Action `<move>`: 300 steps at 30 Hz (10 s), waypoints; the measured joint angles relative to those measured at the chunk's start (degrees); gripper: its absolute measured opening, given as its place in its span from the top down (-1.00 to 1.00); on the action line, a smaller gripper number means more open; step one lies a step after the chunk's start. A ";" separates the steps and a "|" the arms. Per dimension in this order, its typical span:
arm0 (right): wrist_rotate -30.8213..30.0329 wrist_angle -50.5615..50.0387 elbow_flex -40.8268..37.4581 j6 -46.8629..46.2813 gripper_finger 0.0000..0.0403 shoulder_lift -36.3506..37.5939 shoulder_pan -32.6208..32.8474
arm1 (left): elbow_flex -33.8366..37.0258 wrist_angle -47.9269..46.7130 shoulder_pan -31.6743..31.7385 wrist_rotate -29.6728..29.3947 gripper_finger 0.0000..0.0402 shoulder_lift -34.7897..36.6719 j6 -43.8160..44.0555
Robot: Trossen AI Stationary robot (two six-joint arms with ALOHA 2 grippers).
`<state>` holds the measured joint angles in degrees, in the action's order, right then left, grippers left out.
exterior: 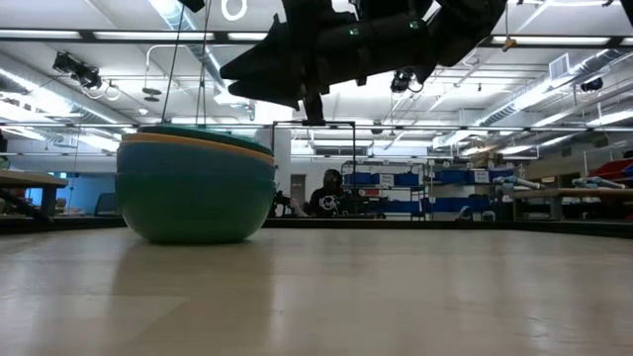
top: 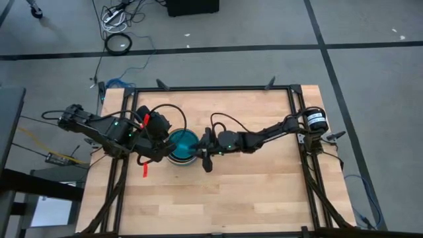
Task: Nest bowls inside each other
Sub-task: Stack the blue bowl on top of the yellow bowl, then return to Home Position
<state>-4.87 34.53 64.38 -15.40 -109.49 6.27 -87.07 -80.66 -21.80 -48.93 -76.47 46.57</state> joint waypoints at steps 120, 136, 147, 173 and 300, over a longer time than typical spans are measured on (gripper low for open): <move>46.00 -44.87 2.68 22.34 0.52 55.24 -26.25 | 59.32 71.63 20.31 20.20 0.59 73.16 -50.05; 42.03 -13.31 -31.40 8.86 0.52 73.30 -29.05 | 59.32 68.98 20.31 20.31 0.59 73.13 -46.27; 51.67 2.96 -36.41 -4.45 0.52 72.11 -44.43 | 59.32 68.61 20.31 18.78 0.59 73.13 -45.95; 37.15 -3.75 -36.39 -0.47 0.52 65.02 -10.11 | 59.32 66.77 20.31 16.41 0.59 73.11 -46.27; 6.00 -31.59 -63.87 15.56 0.52 108.76 -6.87 | 86.64 84.16 20.22 25.81 0.59 72.67 -43.10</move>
<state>1.12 2.94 0.51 0.16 -0.73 -0.60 -0.43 3.50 -1.58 -23.12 -3.79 3.46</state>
